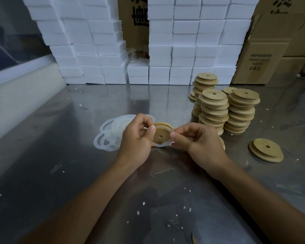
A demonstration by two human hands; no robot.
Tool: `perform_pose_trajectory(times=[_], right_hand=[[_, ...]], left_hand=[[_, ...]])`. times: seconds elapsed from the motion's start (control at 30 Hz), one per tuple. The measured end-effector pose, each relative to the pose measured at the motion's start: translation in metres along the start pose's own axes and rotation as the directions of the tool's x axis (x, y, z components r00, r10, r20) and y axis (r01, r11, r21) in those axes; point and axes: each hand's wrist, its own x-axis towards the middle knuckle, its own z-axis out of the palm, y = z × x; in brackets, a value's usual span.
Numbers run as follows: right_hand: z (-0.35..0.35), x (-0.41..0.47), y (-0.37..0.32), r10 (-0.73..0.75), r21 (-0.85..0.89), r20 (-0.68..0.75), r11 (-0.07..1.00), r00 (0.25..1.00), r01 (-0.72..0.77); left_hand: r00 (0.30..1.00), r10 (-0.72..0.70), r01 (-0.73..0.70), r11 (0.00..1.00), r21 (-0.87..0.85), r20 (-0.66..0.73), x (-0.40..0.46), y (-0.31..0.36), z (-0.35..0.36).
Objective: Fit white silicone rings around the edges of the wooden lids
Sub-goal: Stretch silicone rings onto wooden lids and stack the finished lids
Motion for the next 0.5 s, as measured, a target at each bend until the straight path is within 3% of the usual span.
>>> perform_pose_trajectory(times=[0.13, 0.27, 0.37, 0.5], right_hand=[[-0.001, 0.0, 0.0, -0.043, -0.048, -0.008, 0.998, 0.999, 0.042], [0.0, -0.004, 0.0, -0.246, -0.323, -0.019, 0.919, 0.969, 0.227], [0.002, -0.007, -0.002, -0.312, -0.396, 0.033, 0.868, 0.949, 0.299], [0.004, -0.008, -0.003, -0.295, -0.367, 0.029, 0.885, 0.955, 0.285]], left_hand=[[0.997, 0.072, -0.072, 0.991, 0.115, -0.001, -0.001, -0.004, 0.004], [0.928, 0.368, -0.35, 0.822, 0.45, 0.05, -0.008, -0.001, 0.006], [0.908, 0.395, -0.413, 0.799, 0.437, 0.136, -0.011, 0.001, 0.007], [0.928, 0.355, -0.368, 0.834, 0.411, 0.111, -0.011, 0.001, 0.006]])
